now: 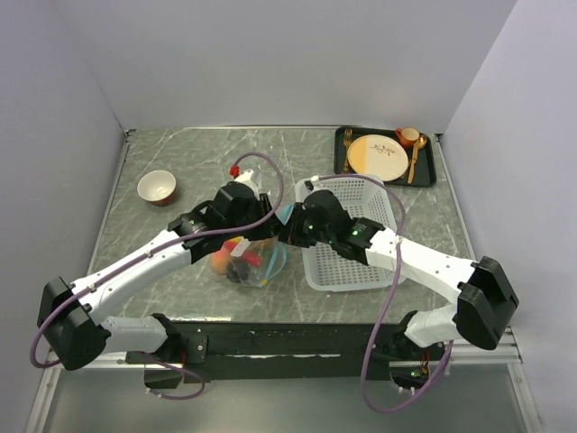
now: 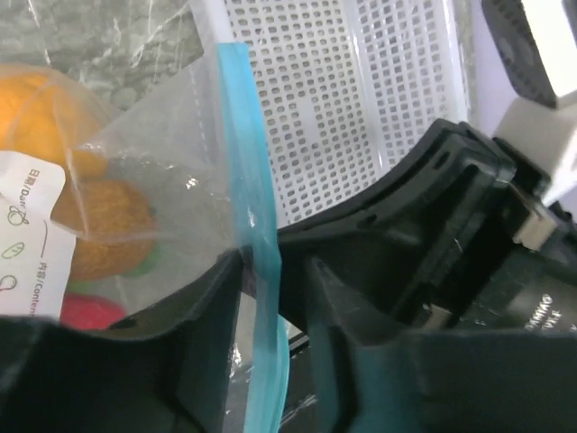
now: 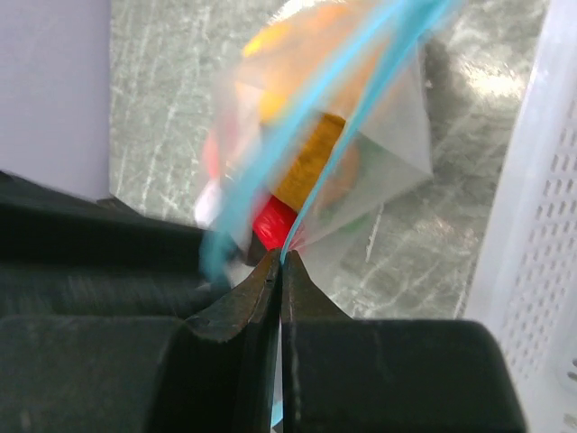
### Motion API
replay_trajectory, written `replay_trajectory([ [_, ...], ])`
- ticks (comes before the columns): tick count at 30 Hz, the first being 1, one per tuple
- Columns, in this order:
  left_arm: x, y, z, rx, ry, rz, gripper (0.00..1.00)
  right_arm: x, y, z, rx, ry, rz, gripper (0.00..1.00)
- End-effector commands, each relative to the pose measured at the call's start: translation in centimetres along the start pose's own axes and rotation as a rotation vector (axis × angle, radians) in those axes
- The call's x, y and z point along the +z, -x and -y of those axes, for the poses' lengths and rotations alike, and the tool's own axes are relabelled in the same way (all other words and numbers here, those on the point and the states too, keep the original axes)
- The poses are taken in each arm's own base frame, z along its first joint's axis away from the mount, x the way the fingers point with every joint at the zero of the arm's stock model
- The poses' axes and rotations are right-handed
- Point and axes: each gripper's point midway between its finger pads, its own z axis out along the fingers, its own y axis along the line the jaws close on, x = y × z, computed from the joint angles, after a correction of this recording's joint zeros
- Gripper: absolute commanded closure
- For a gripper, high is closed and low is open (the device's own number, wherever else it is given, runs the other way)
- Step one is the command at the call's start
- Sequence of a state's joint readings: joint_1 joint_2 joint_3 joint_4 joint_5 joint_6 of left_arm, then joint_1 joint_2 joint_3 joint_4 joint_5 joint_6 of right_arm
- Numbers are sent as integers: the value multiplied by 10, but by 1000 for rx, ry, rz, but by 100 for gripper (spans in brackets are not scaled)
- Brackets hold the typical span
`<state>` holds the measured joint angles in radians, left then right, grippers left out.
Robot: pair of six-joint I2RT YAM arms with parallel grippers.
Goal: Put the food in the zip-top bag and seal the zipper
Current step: Adjust the zipper food storage bag at the center of the board, then zip the zipper food storage bag at the center of the board.
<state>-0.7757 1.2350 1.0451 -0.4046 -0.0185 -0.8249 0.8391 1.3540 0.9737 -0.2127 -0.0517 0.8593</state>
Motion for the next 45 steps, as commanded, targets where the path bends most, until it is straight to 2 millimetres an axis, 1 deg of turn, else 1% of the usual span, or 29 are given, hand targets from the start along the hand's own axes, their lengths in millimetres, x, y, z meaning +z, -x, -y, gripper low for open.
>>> replay_trajectory([
  [1, -13, 5, 25, 8, -116, 27, 45, 1, 20, -11, 21, 43, 88, 92],
  [2, -24, 11, 25, 8, -120, 65, 38, 3, 20, -8, 28, 35, 87, 92],
  [3, -32, 13, 26, 8, -128, 75, 30, 4, 20, -7, 34, 32, 90, 92],
  [4, -38, 19, 21, -2, -101, 111, 16, 5, 22, -5, 38, 28, 96, 92],
  [5, -53, 31, 13, -18, -59, 178, 14, 7, 23, -2, 43, 19, 95, 92],
  [7, -66, 37, 1, -37, -11, 227, 9, 8, 26, 0, 48, 8, 99, 92],
  [8, -78, 40, -2, -47, -6, 257, 9, 8, 27, 1, 50, 4, 102, 92],
  [9, -81, 39, -13, -53, 38, 267, 8, 8, 30, 2, 60, 0, 105, 91],
  [10, -82, 35, -18, -55, 48, 261, 7, 7, 31, 5, 65, -8, 105, 91],
  [12, -82, 16, -32, -101, 75, 214, 7, 5, 37, 7, 78, -12, 118, 91],
  [13, -81, 9, -34, -163, 76, 197, 8, 4, 39, 6, 76, -8, 123, 91],
  [14, -77, -5, -44, -196, 86, 166, 8, 2, 45, 8, 81, -19, 144, 91],
  [16, -75, -19, -40, -311, 37, 136, 9, 0, 50, 7, 81, -21, 156, 90],
  [17, -75, -30, -45, -347, 13, 127, 9, 0, 50, 7, 81, -22, 157, 91],
  [18, -74, -33, -41, -384, -26, 128, 10, -1, 51, 5, 78, -16, 158, 91],
  [19, -76, -30, -26, -453, -115, 132, 9, -2, 52, 5, 79, -18, 160, 91],
  [20, -76, -38, -29, -483, -149, 128, 9, -2, 51, 5, 80, -17, 157, 91],
  [22, -77, -40, -23, -541, -200, 119, 9, -2, 50, 6, 84, -12, 161, 91],
  [26, -75, -53, -34, -590, -143, 88, 9, -4, 49, 8, 84, -20, 160, 90],
  [28, -76, -56, -29, -626, -171, 77, 9, -4, 48, 10, 82, -28, 158, 90],
  [31, -71, -62, -20, -682, -261, 58, 11, -5, 48, 9, 86, -24, 161, 90],
  [32, -64, -68, -23, -694, -258, 42, 12, -4, 48, 11, 89, -27, 158, 90],
  [33, -64, -72, -18, -696, -279, 20, 12, -4, 47, 10, 89, -27, 157, 90],
  [36, -58, -84, -20, -700, -222, -22, 14, -3, 49, 10, 87, -31, 157, 90],
  [39, -60, -87, -13, -732, -239, -32, 14, -3, 51, 9, 89, -27, 166, 90],
  [41, -58, -91, -14, -748, -247, -39, 15, -3, 51, 9, 92, -26, 166, 90],
  [42, -59, -89, -11, -770, -268, -40, 16, -2, 51, 8, 93, -24, 166, 90],
  [44, -56, -93, -14, -788, -268, -48, 19, -2, 51, 8, 94, -24, 166, 90],
  [45, -54, -95, -15, -799, -260, -50, 25, -3, 51, 8, 92, -22, 164, 90],
])
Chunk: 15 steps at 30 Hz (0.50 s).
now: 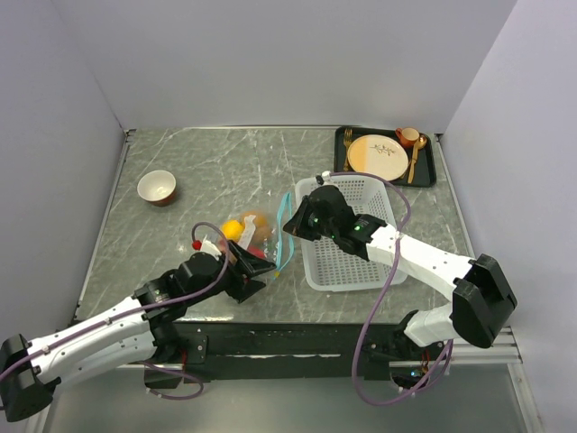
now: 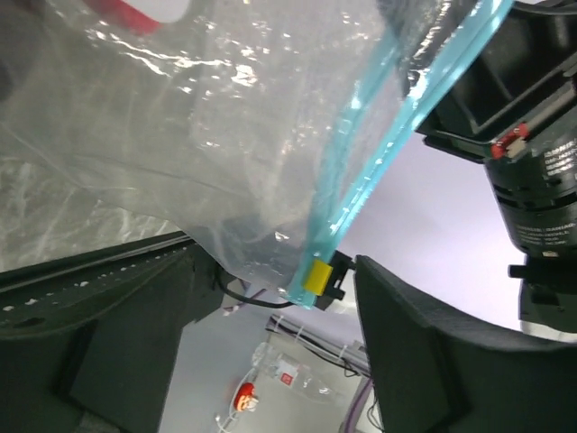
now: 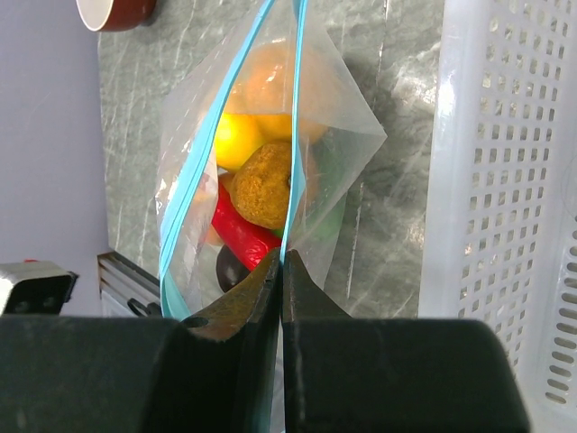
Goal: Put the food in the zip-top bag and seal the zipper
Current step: Zip the zipper food storage bag at the center of the board.
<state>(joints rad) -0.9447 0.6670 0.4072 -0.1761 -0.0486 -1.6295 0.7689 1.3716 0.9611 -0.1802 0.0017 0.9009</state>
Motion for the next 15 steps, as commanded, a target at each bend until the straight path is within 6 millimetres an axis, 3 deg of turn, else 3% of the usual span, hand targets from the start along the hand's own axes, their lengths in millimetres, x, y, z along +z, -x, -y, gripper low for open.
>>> replay_trajectory([
  [1, 2, -1, 8, -76, -47, 1, 30, -10, 23, -17, 12, 43, 74, 90],
  [11, 6, 8, 10, -113, -65, 51, 46, -10, 20, -17, 3, 47, 60, 90],
  [15, 9, 8, 10, -114, -64, 52, 59, -10, 19, -16, 2, 51, 57, 90],
])
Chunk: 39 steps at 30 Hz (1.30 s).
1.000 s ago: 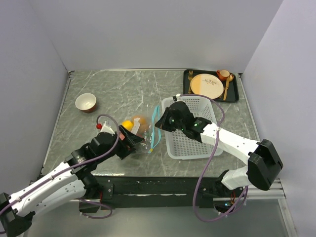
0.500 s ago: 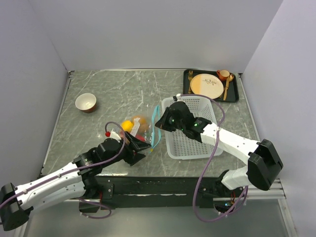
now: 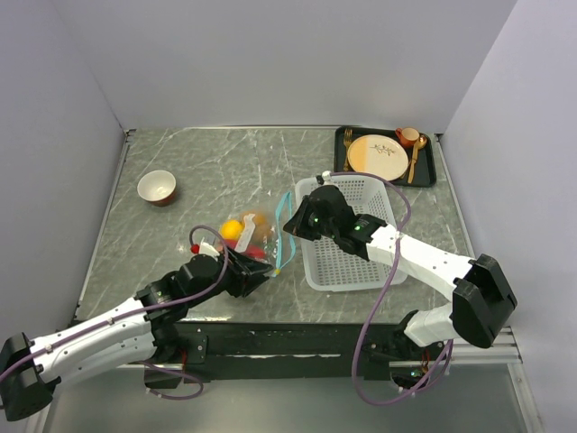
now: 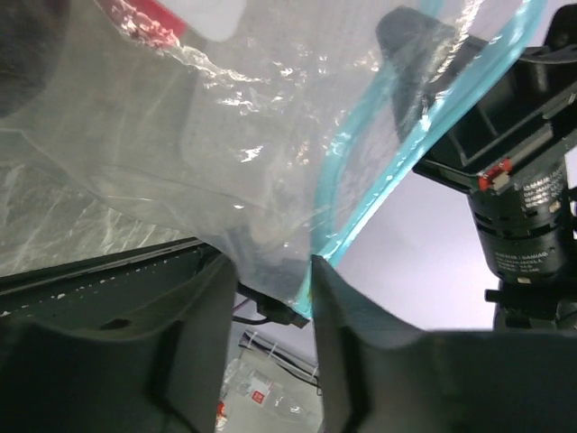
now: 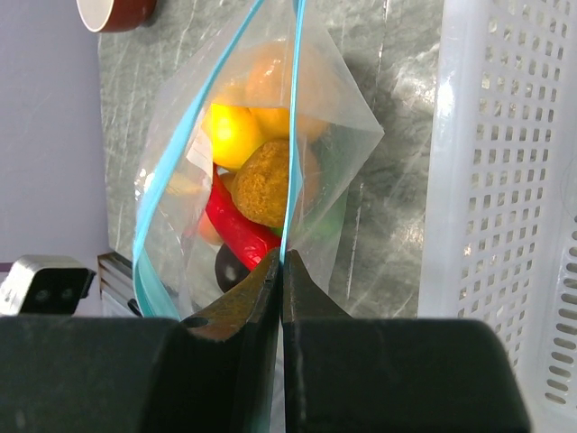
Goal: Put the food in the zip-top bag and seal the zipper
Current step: Zip the zipper food storage bag at the center of the board.
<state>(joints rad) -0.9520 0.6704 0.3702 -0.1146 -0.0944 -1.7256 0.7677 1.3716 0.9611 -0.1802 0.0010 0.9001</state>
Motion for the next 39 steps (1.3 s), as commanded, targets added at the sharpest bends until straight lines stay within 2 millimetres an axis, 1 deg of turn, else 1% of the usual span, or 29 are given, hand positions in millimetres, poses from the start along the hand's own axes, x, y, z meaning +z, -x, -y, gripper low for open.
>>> replay_trajectory([
  [1, 4, 1, 9, -16, -38, 11, 61, -10, 16, -16, -1, 49, 52, 90],
  [2, 5, 0, 9, -15, -36, 8, 66, -10, 17, -15, 0, 47, 52, 90],
  [5, 6, 0, 8, -14, -27, 9, 75, -11, 16, -15, -5, 51, 50, 90],
  [7, 6, 1, 7, -15, -26, 12, 76, -10, 16, -15, -6, 52, 48, 90],
  [8, 6, 1, 6, -16, -26, 12, 82, -11, 16, -15, -8, 52, 49, 90],
  [10, 7, 0, 4, -18, -18, 10, 87, -11, 15, -16, -13, 56, 46, 90],
  [11, 7, 1, 4, -16, -18, 10, 93, -11, 12, -17, -15, 65, 30, 90],
  [13, 7, 1, 5, -14, -18, 12, 98, -12, 11, -17, -22, 67, 24, 88],
  [15, 9, 1, 3, -4, -12, 13, 99, -14, 11, -18, -28, 69, 26, 86],
  [16, 9, 1, 2, -2, -9, 13, 99, -15, 13, -18, -33, 69, 28, 78],
  [18, 10, 1, 2, -1, -7, 15, 99, -19, 12, -18, -44, 63, 20, 71],
  [19, 10, 2, 2, 2, -11, 17, 99, -21, 16, -19, -56, 57, 29, 66],
  [20, 10, 2, 2, 1, -16, 20, 99, -25, 18, -19, -61, 51, 30, 55],
  [21, 9, 3, 2, 5, -21, 23, 99, -33, 18, -17, -65, 39, 31, 51],
  [22, 9, 3, 2, 7, -23, 25, 99, -39, 26, -16, -72, 24, 61, 47],
  [23, 9, 5, 2, 10, -25, 36, 99, -45, 28, -15, -72, 15, 72, 37],
  [24, 8, 6, 2, 12, -29, 38, 99, -62, 33, -15, -72, 14, 97, 35],
  [26, 9, 7, 1, 24, -34, 43, 99, -75, 33, -11, -56, 16, 118, 33],
  [27, 9, 7, 1, 28, -39, 42, 99, -89, 33, -9, -49, 22, 128, 33],
  [29, 9, 7, 0, 45, -38, 46, 99, -99, 27, 0, -16, 6, 124, 32],
  [30, 10, 7, 2, 50, -42, 47, 99, -110, 25, 0, -3, 22, 124, 33],
  [31, 10, 7, 0, 59, -38, 46, 99, -111, 15, 5, 20, 31, 98, 33],
  [32, 11, 7, 0, 74, -36, 48, 99, -114, 6, 2, 32, 70, 62, 34],
  [33, 12, 6, -2, 81, -25, 40, 99, -121, 1, -8, 47, 134, 47, 34],
  [34, 13, 5, 4, 82, -47, 38, 99, -117, -12, -4, 80, 149, 4, 36],
  [35, 14, 4, 5, 92, -50, 35, 99, -117, -19, -8, 92, 181, -23, 36],
  [36, 15, 4, 4, 96, -43, 32, 99, -117, -28, -16, 101, 228, -67, 37],
  [37, 16, 3, 6, 99, -49, 29, 99, -113, -41, -15, 121, 229, -110, 39],
  [39, 18, 1, 6, 109, -49, 25, 99, -108, -53, -22, 133, 258, -155, 41],
])
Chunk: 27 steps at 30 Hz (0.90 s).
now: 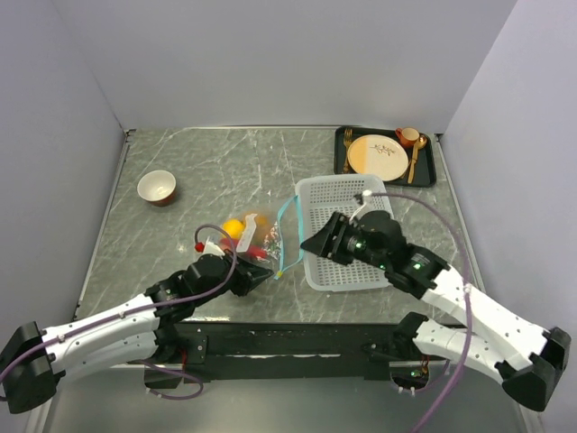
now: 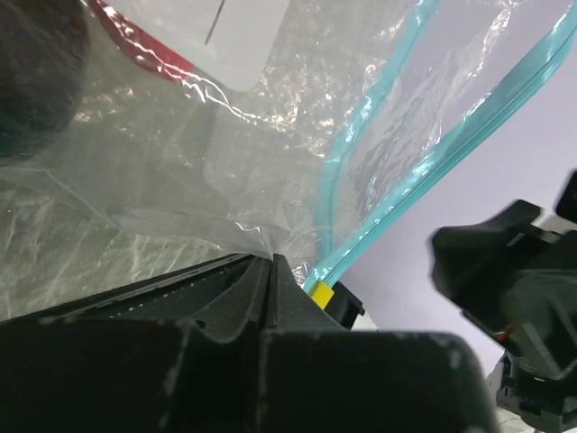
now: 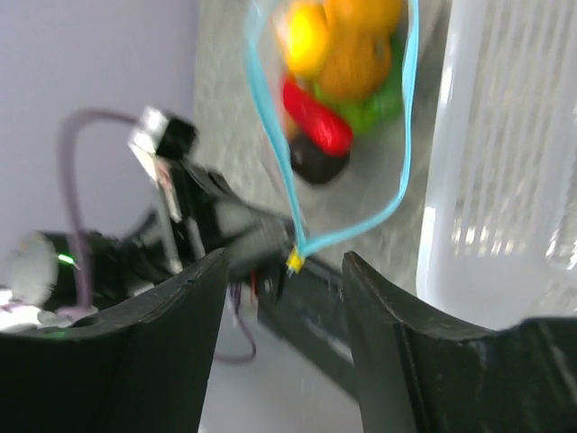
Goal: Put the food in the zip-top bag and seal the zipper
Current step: Zip the zipper food storage bag at the center of the board.
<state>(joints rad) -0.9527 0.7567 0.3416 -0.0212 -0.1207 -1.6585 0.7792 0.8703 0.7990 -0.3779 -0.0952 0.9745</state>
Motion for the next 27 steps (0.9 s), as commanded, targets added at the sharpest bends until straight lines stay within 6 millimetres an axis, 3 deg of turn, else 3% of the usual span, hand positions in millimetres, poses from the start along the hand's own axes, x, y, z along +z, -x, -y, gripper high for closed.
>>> replay_trajectory([
  [1, 2, -1, 21, 40, -69, 1, 99, 13, -44, -16, 74, 87, -170, 41],
  [8, 5, -2, 21, 67, -62, 1, 99, 29, -69, -17, 64, 54, -235, 43],
  [18, 6, -3, 18, 68, -69, -7, 99, 45, -75, -16, 63, 30, -244, 48],
  [21, 6, -4, 17, 72, -66, -10, 99, 49, -76, -17, 65, 30, -251, 57],
  [27, 7, -5, 16, 74, -66, -18, 99, 53, -74, -19, 58, 37, -237, 60],
])
